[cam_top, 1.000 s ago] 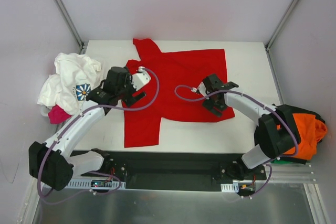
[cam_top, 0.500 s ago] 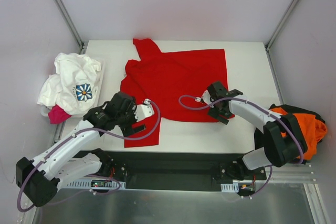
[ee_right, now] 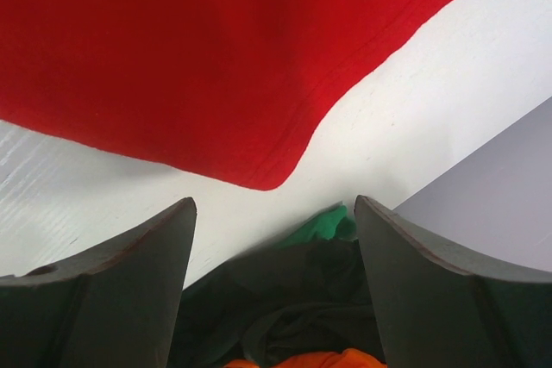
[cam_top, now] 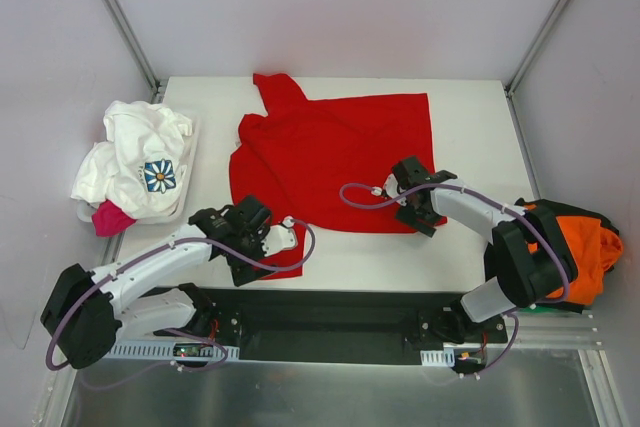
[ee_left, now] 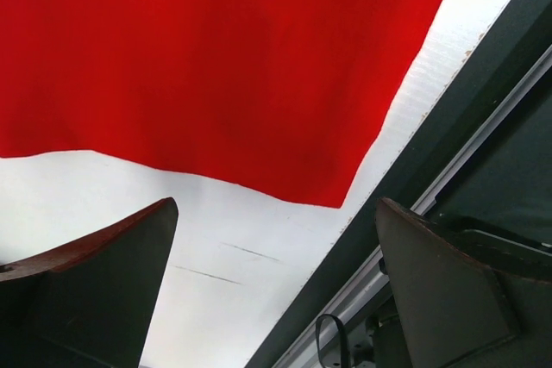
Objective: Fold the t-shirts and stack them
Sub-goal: Grap the side of the flattened tshirt closest away from the robot with both arms
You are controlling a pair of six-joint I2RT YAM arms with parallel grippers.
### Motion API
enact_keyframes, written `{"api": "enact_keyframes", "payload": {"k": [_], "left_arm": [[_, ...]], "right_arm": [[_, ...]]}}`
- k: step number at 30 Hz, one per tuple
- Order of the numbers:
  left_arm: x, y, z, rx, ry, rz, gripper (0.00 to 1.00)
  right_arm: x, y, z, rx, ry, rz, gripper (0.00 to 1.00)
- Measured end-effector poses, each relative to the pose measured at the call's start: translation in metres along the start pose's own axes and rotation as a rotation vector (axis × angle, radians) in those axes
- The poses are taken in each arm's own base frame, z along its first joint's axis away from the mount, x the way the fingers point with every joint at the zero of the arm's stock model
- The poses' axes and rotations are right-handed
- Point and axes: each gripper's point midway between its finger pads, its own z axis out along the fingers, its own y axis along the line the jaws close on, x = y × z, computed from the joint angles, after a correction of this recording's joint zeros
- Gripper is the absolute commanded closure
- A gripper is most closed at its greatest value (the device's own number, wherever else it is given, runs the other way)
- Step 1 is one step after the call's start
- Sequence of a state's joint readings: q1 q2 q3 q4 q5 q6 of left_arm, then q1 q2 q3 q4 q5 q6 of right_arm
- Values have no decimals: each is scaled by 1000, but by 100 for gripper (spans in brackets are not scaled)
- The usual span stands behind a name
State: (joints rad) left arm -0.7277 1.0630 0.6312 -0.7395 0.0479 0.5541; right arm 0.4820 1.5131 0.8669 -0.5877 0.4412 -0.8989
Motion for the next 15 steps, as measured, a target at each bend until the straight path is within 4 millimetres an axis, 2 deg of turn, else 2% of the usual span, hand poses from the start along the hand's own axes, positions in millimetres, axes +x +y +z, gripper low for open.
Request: {"api": "enact_keyframes", "payload": {"k": [15], "left_arm": [[-6, -18, 14, 93, 1, -28, 0]], "right_arm": [[0, 0, 0, 2, 0, 1, 23]]}}
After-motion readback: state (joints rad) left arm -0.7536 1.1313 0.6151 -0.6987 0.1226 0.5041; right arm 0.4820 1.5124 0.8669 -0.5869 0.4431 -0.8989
